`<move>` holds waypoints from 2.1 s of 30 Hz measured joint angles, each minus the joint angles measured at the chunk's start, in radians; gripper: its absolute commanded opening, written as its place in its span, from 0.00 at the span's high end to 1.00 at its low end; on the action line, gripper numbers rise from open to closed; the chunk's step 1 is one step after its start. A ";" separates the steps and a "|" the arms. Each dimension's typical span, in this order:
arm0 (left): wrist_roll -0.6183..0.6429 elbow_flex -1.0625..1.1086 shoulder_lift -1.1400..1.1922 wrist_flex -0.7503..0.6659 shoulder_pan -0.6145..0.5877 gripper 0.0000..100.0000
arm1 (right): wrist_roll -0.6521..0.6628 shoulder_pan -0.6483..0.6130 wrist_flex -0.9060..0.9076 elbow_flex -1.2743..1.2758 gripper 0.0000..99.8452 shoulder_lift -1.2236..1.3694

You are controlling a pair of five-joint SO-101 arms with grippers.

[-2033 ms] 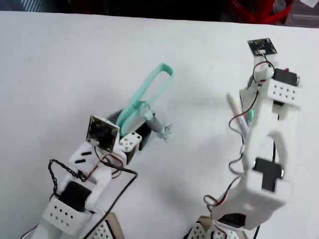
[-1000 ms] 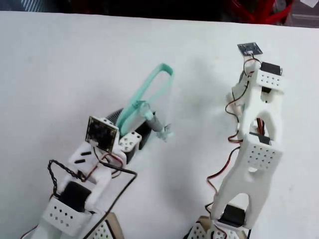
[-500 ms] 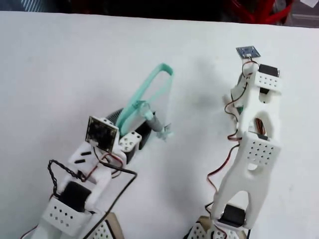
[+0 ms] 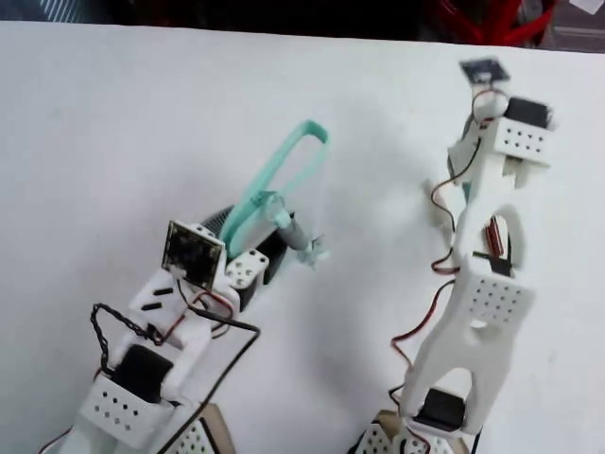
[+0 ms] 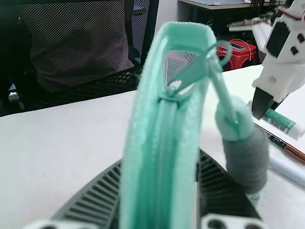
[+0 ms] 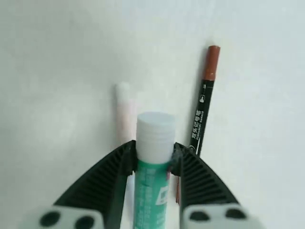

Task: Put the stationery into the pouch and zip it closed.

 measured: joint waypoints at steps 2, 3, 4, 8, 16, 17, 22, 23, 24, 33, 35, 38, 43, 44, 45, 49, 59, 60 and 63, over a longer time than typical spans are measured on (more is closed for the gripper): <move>0.000 0.000 0.000 0.000 0.000 0.81 | 0.000 -0.015 0.064 -0.044 0.96 -0.063; 0.000 0.000 0.000 0.000 0.000 0.81 | -0.002 -0.023 0.083 -0.054 0.96 -0.098; 0.000 0.000 0.000 0.000 0.000 0.81 | -0.008 -0.032 0.091 -0.057 0.96 -0.137; 0.000 0.000 0.000 0.000 0.000 0.81 | -0.095 -0.057 0.103 0.003 0.99 -0.325; 0.000 0.000 0.000 0.000 0.000 0.81 | -0.155 -0.296 0.083 0.427 0.98 -0.862; 0.000 0.000 0.000 0.000 0.000 0.81 | -0.155 -0.342 0.058 0.477 0.98 -0.930; 0.000 0.000 0.000 0.000 0.000 0.81 | -0.157 -0.535 -0.176 0.730 0.98 -1.224; 0.000 0.000 0.000 0.000 0.000 0.81 | -0.157 -0.569 -0.236 0.767 0.98 -1.263; 0.000 0.000 0.000 0.000 0.000 0.81 | -0.160 -0.603 -0.295 0.796 0.98 -1.292; 0.000 0.000 0.000 0.000 0.000 0.81 | -0.206 -0.798 -0.733 0.904 0.98 -1.355; 0.000 0.000 0.000 0.000 0.000 0.81 | -0.235 -0.799 -0.790 0.942 0.98 -1.347; 0.000 0.000 0.000 0.000 0.000 0.81 | -0.267 -0.773 -0.822 1.023 0.98 -1.339; 0.000 0.000 0.000 0.000 0.002 0.81 | -0.284 -0.724 -0.882 1.169 0.98 -1.378; 0.000 0.000 0.000 0.000 0.002 0.81 | -0.284 -0.723 -0.904 1.198 0.98 -1.392; 0.000 0.000 0.000 0.000 0.002 0.81 | -0.284 -0.721 -0.924 1.226 0.98 -1.405; 0.000 0.000 0.000 0.000 0.003 0.81 | -0.284 -0.726 -0.985 1.303 0.98 -1.458; 0.000 0.000 0.000 0.000 -0.020 0.81 | -0.285 -0.772 -1.151 1.364 0.98 -1.409; 0.000 0.000 0.000 0.000 -0.021 0.81 | -0.285 -0.772 -1.155 1.364 0.98 -1.401; 0.000 0.000 0.000 -0.003 -0.025 0.81 | -0.285 -0.773 -1.155 1.372 0.98 -1.395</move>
